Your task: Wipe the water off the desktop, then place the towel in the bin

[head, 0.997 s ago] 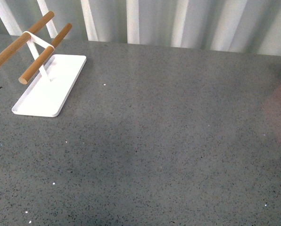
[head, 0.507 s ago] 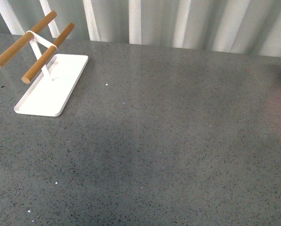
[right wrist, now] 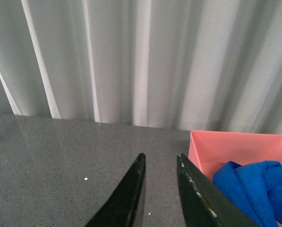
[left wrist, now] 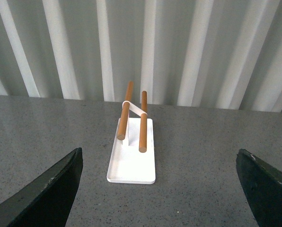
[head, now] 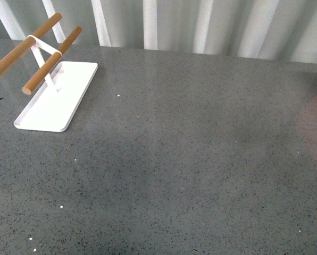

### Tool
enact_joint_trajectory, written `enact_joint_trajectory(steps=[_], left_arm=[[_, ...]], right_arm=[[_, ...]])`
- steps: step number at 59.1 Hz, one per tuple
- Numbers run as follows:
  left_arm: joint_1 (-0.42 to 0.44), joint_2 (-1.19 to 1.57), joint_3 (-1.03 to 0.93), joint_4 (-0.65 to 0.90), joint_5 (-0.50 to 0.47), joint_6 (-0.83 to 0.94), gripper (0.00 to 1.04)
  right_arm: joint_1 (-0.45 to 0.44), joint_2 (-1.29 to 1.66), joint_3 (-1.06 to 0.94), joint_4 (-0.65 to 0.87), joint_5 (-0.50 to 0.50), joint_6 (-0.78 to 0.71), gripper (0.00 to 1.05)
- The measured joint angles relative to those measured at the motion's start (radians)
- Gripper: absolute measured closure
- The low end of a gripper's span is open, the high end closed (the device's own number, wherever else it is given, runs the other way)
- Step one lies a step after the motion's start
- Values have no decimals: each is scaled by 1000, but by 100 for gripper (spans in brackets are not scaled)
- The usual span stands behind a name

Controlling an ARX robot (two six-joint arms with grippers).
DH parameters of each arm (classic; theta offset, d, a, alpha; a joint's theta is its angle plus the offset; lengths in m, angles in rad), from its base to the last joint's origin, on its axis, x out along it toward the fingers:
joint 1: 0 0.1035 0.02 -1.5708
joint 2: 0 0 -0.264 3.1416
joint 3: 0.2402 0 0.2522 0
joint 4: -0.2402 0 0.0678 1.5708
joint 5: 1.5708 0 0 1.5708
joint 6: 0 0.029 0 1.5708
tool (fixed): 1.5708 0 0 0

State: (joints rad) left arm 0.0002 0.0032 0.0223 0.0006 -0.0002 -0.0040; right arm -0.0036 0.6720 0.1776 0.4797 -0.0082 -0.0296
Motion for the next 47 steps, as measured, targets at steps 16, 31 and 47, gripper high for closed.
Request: enact_joint_trajectory(steps=[16, 31, 47], left_arm=[[0, 0, 0, 0, 0, 0, 7], [0, 0, 0, 0, 0, 0, 7], [0, 0, 0, 0, 0, 0, 7]], right_arm=[[1, -130, -82, -42, 0, 9, 102], [1, -251, -124, -116, 2, 13, 102], [1, -349, -154, -155, 3, 13, 102]])
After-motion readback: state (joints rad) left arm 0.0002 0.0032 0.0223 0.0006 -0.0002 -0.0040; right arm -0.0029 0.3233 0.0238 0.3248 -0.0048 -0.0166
